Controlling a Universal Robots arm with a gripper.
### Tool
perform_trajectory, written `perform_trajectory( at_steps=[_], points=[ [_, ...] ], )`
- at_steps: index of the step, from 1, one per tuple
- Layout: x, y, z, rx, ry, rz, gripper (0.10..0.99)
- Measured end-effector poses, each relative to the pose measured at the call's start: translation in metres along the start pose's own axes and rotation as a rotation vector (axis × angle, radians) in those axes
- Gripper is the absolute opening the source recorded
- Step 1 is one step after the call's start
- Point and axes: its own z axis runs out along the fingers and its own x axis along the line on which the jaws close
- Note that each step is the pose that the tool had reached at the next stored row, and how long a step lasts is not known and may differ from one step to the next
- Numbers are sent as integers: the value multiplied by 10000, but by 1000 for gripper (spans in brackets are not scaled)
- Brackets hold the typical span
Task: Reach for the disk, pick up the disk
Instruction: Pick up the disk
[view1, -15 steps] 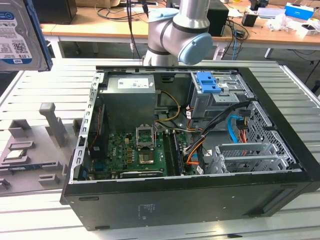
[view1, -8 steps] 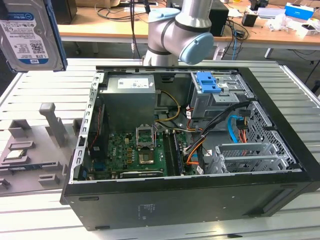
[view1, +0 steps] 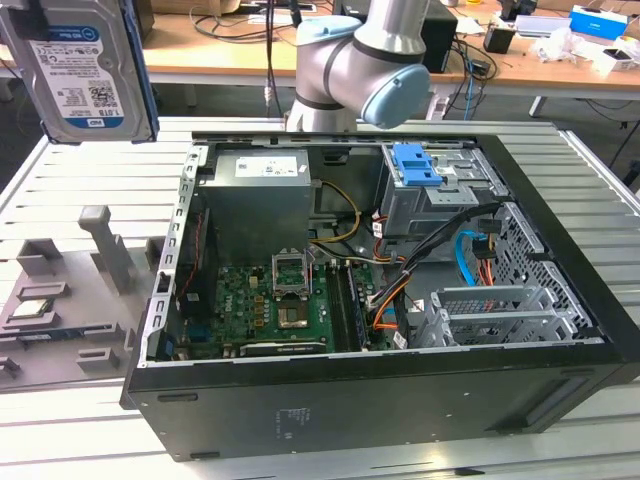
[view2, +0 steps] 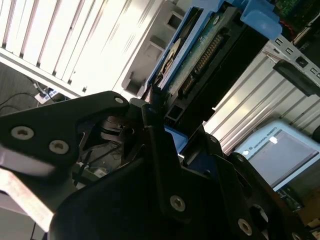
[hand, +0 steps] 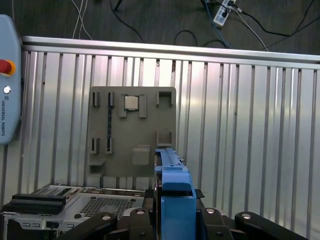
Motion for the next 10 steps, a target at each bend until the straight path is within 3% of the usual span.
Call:
perform_trajectory(
  at_steps=[2,7,10],
  points=[
    [3,-65,-3,0,1,-1,369],
    [13,-307,-13,0,1,0,369],
    [18,-401,-17,-2,1,-2,369]
  ],
)
